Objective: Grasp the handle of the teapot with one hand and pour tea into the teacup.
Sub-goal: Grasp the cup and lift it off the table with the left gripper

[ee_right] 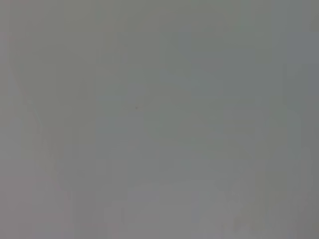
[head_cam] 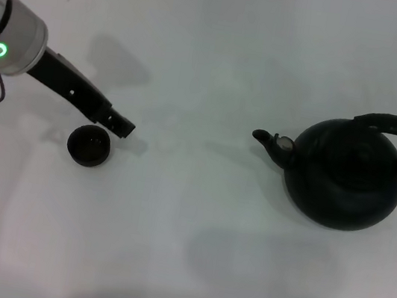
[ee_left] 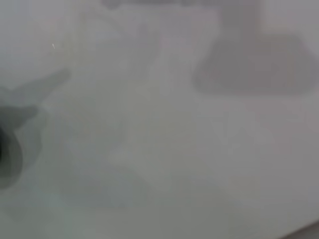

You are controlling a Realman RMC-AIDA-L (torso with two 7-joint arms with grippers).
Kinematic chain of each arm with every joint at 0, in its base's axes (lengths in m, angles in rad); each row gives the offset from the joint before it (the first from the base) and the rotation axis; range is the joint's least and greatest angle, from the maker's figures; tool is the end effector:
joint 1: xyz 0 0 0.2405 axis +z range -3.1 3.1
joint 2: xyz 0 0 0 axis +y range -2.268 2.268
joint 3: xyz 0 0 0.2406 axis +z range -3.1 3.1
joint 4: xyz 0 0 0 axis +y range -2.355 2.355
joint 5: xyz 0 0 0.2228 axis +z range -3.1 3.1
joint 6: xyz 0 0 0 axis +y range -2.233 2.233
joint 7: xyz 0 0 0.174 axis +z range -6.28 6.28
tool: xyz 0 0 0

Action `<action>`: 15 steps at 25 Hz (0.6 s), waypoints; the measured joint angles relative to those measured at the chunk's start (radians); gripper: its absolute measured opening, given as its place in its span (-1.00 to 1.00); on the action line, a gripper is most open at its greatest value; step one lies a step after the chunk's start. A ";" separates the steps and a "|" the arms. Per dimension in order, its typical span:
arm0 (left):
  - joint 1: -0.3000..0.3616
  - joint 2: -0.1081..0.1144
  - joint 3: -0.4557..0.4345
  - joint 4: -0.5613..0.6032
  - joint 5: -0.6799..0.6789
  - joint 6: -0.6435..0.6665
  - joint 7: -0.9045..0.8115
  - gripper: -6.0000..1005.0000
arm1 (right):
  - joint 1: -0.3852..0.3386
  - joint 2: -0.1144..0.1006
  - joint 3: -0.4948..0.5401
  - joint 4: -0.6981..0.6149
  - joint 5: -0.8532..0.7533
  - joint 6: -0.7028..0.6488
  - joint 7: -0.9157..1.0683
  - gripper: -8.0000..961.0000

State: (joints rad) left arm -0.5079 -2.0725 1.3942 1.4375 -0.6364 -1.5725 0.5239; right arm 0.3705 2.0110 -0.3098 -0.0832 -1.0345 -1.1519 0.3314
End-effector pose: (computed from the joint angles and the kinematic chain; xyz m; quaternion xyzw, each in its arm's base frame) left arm -0.1798 0.3484 -0.0143 -0.9082 -0.3629 0.1326 0.1611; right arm 0.4085 0.3327 0.0693 -0.6278 0.2780 0.2423 0.6855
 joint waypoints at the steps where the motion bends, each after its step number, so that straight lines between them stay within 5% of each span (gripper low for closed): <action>1: 0.000 0.000 0.000 0.000 0.000 0.000 0.000 0.73 | 0.000 0.000 0.000 0.000 -0.001 0.000 0.000 0.74; 15: 0.005 -0.003 0.070 -0.034 0.097 0.000 -0.048 0.73 | -0.005 0.000 0.000 0.000 -0.003 0.000 0.000 0.74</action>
State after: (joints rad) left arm -0.5026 -2.0753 1.4639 1.4032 -0.5398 -1.5725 0.4760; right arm 0.3652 2.0110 -0.3098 -0.0831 -1.0379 -1.1520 0.3313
